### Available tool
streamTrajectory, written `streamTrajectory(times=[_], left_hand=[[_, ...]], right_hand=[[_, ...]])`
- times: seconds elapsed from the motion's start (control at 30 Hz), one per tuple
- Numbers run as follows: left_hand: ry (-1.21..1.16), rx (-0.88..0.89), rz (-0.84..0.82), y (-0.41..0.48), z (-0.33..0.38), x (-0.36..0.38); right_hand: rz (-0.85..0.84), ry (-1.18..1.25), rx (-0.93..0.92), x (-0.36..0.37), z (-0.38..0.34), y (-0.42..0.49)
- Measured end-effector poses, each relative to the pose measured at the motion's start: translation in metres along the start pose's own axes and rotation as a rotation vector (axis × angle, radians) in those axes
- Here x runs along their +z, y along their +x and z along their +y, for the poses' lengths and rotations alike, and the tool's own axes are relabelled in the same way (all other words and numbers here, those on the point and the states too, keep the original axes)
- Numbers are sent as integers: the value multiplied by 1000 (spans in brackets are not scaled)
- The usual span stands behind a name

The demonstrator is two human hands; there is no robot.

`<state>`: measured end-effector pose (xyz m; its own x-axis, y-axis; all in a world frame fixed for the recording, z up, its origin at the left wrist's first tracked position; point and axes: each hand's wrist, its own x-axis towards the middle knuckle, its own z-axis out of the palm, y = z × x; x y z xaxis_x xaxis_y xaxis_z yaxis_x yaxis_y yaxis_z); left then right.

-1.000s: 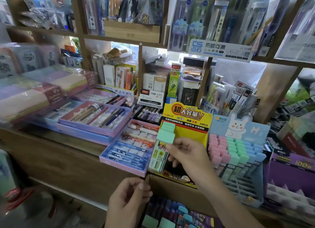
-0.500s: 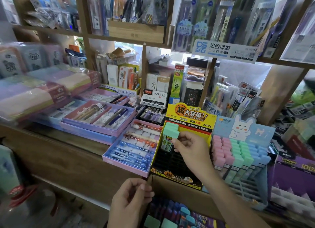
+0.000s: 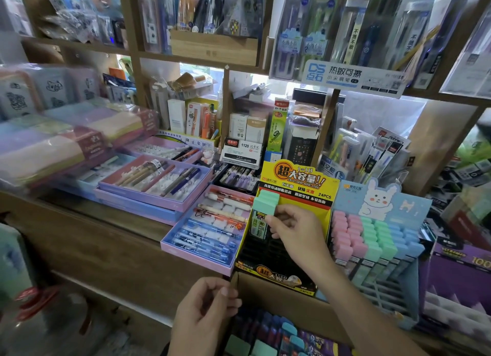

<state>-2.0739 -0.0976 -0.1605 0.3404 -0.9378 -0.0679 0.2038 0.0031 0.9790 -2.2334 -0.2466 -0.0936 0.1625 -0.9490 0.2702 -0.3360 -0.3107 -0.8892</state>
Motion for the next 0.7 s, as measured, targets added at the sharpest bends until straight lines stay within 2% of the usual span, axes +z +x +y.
streamTrajectory(times=[0.2,0.5,0.7], left_hand=[[18,22,-3,-2,2,0],[17,32,0,-2,0,0],[49,63,-14,-4,-2,-1]], right_hand=[[-45,-84,-7,0,3,-2],[64,-162,39,6,10,-2],[55,-190,53,3,7,-11]])
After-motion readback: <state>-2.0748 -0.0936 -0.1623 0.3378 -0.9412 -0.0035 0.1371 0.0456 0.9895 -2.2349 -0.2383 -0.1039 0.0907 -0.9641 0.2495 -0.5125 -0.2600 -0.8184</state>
